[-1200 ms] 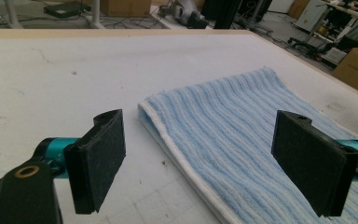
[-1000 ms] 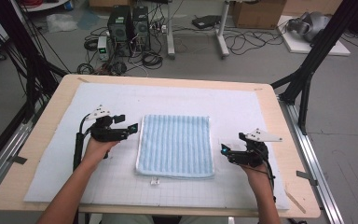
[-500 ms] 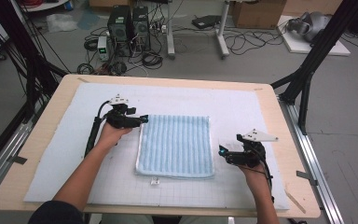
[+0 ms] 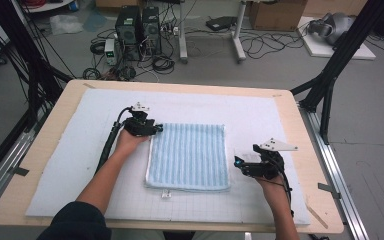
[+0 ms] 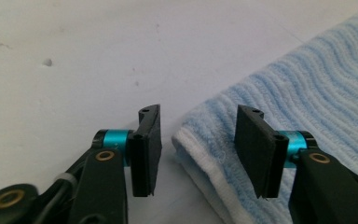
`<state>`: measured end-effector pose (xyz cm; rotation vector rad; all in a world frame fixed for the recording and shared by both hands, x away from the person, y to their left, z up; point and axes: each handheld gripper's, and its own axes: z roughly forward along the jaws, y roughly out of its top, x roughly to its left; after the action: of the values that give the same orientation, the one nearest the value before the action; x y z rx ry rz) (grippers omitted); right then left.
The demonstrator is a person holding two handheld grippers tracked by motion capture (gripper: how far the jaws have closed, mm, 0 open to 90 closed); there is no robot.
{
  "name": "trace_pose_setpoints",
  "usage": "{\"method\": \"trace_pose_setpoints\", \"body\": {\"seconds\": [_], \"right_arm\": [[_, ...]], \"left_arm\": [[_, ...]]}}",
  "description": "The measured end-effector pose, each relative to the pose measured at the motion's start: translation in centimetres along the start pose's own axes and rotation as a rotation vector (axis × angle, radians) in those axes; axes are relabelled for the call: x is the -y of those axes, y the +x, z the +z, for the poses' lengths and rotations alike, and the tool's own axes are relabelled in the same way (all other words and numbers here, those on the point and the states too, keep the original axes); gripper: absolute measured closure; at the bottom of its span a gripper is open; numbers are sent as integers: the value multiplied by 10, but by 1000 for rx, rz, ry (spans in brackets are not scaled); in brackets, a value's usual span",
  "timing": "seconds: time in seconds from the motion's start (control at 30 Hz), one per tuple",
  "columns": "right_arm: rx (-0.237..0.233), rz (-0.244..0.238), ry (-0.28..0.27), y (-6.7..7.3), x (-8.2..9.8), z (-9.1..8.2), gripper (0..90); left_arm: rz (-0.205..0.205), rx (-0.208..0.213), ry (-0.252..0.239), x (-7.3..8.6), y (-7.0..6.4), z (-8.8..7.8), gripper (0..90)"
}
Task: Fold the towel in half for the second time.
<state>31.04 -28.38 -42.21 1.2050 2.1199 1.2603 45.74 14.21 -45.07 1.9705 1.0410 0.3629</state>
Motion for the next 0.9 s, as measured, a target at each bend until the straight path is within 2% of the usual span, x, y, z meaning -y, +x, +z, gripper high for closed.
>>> {"method": "trace_pose_setpoints", "body": {"seconds": [0.03, 0.13, 0.17, 0.23, 0.3, 0.4, 0.5, 0.63, 0.73, 0.8, 0.9], "right_arm": [[-2, -4, 0, 0, 0, 0, 113], [-6, 2, 5, 0, 0, 3, 113], [-6, 4, 13, 0, 0, 4, 113], [6, 19, 32, 1, -1, 9, 113], [6, 19, 53, 3, -2, 16, 113], [8, 15, 76, 4, -6, 27, 113], [6, 15, 83, 2, -13, 38, 113], [-27, 18, 126, -3, -23, 57, 113], [-51, 50, 118, -9, -32, 66, 155], [-44, 50, 106, -13, -36, 72, 159], [-32, 47, 124, -17, -43, 80, 160]], "left_arm": [[-4, 10, 0, 0, 0, 0, 560], [33, -3, 14, 0, -2, 0, 656], [35, -1, 13, 0, -3, 0, 681], [64, 21, 16, 0, -4, -1, 806], [76, 14, 17, 0, -6, 0, 836], [50, 23, 11, 1, -5, 0, 846], [56, 16, 9, 1, -6, 0, 846], [58, 12, 6, 2, -6, 0, 845], [54, 16, 4, 2, -6, 0, 845], [56, 13, 5, 2, -6, -1, 845], [48, 16, 4, 2, -6, -1, 846]]}}
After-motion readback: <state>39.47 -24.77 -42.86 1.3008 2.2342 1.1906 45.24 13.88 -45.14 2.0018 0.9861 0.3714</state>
